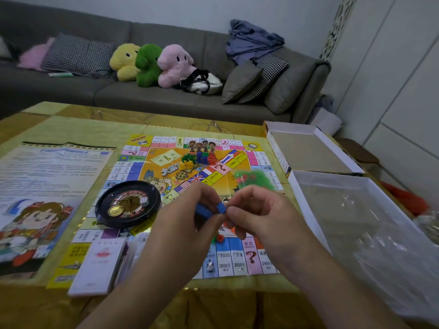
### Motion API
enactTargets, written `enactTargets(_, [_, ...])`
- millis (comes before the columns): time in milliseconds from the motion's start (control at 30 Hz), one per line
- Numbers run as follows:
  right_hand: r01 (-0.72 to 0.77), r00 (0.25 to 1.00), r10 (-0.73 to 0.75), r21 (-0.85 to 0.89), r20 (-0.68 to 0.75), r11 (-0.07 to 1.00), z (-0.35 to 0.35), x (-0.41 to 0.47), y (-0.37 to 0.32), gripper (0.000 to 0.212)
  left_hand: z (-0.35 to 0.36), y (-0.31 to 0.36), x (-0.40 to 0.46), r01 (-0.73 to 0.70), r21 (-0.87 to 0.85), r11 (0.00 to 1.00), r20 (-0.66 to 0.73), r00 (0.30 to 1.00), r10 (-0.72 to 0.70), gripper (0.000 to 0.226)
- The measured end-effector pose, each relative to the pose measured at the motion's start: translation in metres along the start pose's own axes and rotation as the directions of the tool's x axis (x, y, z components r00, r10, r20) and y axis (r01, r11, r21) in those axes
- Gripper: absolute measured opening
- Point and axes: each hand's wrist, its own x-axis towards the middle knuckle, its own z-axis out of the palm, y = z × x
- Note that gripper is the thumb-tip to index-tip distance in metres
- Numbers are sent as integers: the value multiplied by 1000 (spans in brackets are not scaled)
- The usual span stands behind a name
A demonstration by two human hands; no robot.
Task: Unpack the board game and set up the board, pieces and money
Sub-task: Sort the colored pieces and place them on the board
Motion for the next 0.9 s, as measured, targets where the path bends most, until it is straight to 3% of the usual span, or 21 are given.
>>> enactTargets(100, [26,999,-28,-54,-32,998,2,0,2,11,2,-3,0,-33,101,994,1,999,33,26])
enactTargets(200, [79,992,-98,-215,-82,974,7,-3,4,15,6,-2,0,-64,157,985,29,998,60,28])
enactTargets(367, [89,983,-118,-196,-141,977,5,-3,0,15,2,-6,3,93,-2,996,119,989,-92,28])
enactTargets(533, [80,993,-97,-215,-72,973,1,-2,-6,21,-6,-12,3,172,-180,968,84,984,-159,22])
enactTargets(900, [12,998,-22,-150,-64,989,-1,-4,-3,24,-11,-9,3,89,-246,965,57,995,-78,37])
